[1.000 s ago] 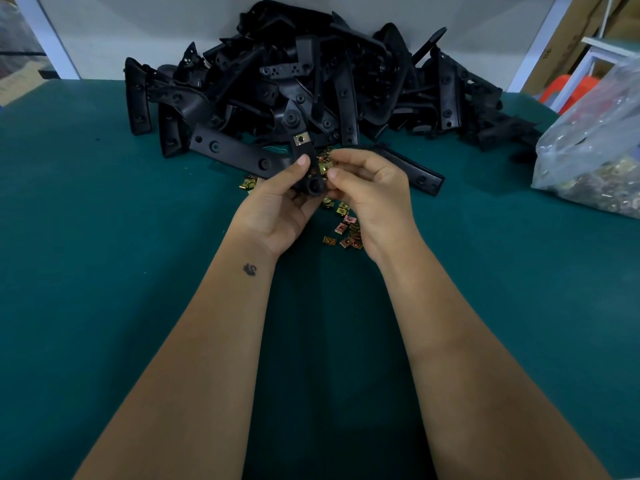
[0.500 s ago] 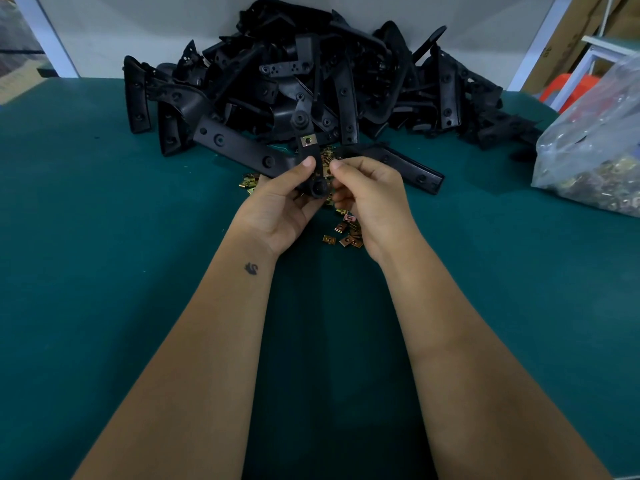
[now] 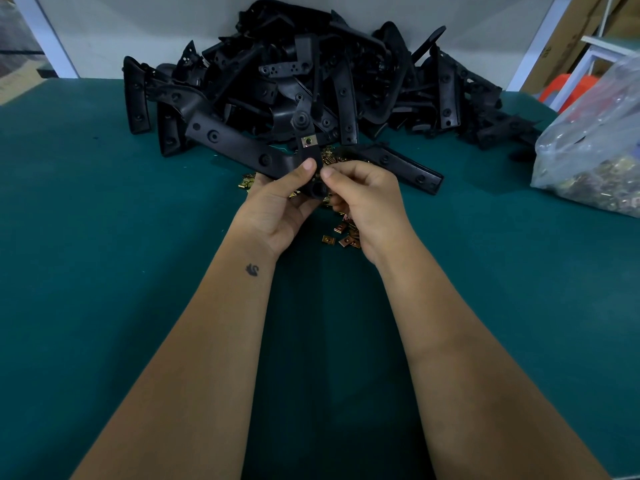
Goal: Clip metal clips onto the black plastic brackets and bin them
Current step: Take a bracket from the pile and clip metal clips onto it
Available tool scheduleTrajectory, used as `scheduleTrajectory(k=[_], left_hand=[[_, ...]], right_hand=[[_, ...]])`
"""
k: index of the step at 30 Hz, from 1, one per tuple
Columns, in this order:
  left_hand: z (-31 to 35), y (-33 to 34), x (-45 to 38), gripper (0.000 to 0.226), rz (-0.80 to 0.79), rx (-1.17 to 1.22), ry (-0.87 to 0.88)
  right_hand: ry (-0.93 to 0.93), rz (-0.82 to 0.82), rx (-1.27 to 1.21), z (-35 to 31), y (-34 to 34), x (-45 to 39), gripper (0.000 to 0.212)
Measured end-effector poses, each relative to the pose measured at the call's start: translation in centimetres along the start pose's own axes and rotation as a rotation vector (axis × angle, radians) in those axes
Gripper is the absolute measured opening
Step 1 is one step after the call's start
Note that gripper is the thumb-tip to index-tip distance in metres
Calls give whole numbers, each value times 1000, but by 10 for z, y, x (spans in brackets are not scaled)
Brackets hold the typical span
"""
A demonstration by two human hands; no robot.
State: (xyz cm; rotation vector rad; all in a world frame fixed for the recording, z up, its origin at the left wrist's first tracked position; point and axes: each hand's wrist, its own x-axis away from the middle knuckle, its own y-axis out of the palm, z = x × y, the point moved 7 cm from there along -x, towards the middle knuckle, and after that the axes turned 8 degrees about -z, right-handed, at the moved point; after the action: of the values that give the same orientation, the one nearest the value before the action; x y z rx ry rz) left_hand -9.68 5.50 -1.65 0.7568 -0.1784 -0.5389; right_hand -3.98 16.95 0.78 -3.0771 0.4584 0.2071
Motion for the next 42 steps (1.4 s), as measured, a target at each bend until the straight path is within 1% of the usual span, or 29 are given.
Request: scheduleTrajectory(k=[5, 9, 12, 15, 19, 21, 23, 24, 25, 26, 27, 28, 29, 32, 33, 36, 39, 42], left_hand=[[1, 0, 0, 38, -6, 13, 19], [2, 1, 0, 26, -8, -8, 56], [3, 5, 1, 27, -39, -11, 71], [2, 6, 1, 27, -34, -32, 64], [0, 5, 2, 39, -12, 17, 37], [-1, 5, 2, 42, -1, 29, 16], [-3, 5, 2, 39, 20, 80, 3], [-4, 4, 2, 45, 41, 108, 2], [-4, 3, 2, 56, 60, 120, 0], [-5, 2, 3, 67, 74, 116, -6], [-6, 1, 3, 71, 85, 118, -11], [-7, 0, 2, 68, 95, 126, -18], [-8, -1, 2, 61, 103, 135, -27], [-12, -4, -3, 19, 79, 126, -50], [-13, -4, -3, 10, 62, 114, -54], [-14, -3, -4, 18, 37, 78, -60], [-13, -3, -4, 16, 33, 48, -69], [-12, -1, -4, 16, 38, 0, -77]], right_hand=[[-8, 0, 18, 1, -1, 0, 8], [-11, -2, 5, 1, 1, 0, 9], [2, -49, -23, 2, 5, 1, 9], [-20, -69, 24, -1, 7, 2, 12], [-84, -78, 116, -8, 12, 3, 19], [-84, -51, 74, -9, 16, 4, 25], [-96, 10, 75, -10, 16, 6, 24], [-122, 40, 151, -11, 16, 6, 18], [-159, 56, 270, -12, 16, 7, 12], [-201, 65, 407, -13, 18, 9, 11], [-245, 81, 525, -14, 19, 10, 12], [-287, 106, 613, -17, 21, 12, 13], [-325, 136, 680, -19, 22, 13, 14], [-385, 203, 830, -25, 24, 15, 18], [-395, 209, 864, -26, 24, 15, 19], [-413, 211, 931, -30, 25, 17, 22], [-431, 216, 963, -34, 25, 19, 29], [-430, 223, 963, -34, 23, 19, 30]])
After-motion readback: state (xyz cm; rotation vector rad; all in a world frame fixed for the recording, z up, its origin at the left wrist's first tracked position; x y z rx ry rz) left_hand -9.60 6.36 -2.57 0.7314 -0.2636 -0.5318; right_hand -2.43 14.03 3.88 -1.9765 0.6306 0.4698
